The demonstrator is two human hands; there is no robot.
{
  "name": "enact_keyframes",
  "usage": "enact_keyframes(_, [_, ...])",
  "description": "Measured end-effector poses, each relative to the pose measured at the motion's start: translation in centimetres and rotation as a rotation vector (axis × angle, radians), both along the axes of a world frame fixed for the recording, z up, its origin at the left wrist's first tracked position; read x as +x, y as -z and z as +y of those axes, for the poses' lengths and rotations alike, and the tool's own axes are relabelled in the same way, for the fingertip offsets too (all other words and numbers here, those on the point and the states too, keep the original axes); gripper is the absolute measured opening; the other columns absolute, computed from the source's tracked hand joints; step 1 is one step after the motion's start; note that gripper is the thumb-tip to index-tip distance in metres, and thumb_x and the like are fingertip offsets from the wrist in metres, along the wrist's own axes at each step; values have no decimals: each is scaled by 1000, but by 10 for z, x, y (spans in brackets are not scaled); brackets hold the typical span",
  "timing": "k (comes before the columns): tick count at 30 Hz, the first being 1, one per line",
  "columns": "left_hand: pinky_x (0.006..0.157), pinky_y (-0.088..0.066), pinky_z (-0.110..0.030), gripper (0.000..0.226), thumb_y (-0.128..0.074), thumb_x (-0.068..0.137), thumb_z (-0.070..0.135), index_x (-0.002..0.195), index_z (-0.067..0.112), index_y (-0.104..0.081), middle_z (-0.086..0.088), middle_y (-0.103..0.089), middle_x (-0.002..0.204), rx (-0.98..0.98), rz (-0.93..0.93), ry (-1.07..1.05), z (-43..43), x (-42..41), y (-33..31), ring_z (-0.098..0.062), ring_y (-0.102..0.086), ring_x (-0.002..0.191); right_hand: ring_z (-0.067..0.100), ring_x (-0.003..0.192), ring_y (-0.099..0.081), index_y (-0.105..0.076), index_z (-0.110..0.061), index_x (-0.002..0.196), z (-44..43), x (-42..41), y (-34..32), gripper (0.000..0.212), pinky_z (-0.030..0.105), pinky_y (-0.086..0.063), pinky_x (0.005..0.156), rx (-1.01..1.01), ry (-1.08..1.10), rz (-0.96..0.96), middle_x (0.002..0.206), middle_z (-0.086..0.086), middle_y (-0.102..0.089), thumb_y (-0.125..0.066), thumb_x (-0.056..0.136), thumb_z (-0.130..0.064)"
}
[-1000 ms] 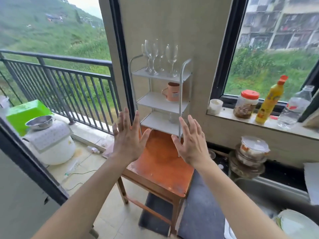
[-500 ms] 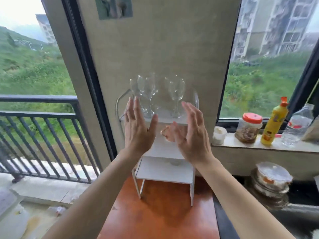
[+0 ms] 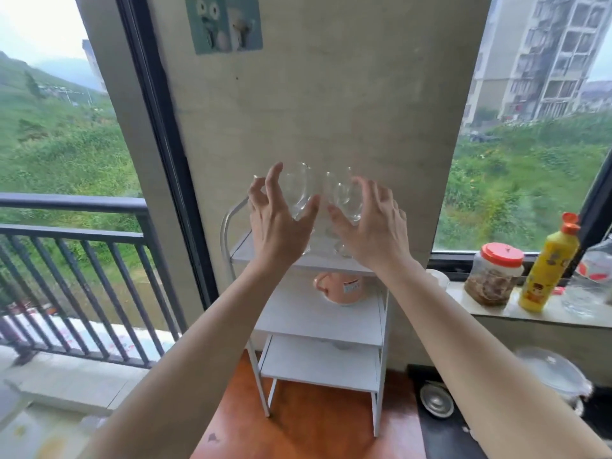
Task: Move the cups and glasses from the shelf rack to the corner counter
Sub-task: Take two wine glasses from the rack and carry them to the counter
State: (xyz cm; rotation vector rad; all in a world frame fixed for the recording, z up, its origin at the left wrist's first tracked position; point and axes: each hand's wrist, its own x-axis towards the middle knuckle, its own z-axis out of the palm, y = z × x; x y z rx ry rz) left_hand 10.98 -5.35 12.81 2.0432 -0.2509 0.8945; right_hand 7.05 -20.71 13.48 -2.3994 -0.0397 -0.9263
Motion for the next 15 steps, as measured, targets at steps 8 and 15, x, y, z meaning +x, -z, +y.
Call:
enact_keyframes(8, [88, -48, -42, 69, -60, 96, 43, 147, 15, -23, -13, -39, 137, -97, -147, 47, -8, -12, 9, -29, -59, 113, 31, 105, -59, -44, -19, 133, -4, -4, 6, 42, 41, -36, 99, 56, -116, -68, 121, 9, -56, -58, 99, -40])
enact_keyframes(15, [82, -52, -33, 69, -56, 98, 39, 152, 21, -17, 4, -40, 126, -336, -160, 103, 4, -34, 5, 1, -55, 104, 24, 138, -43, -23, -19, 158, -8, -19, 5, 72, 34, -36, 105, 143, -247, -90, 156, 10, -40, -59, 100, -41])
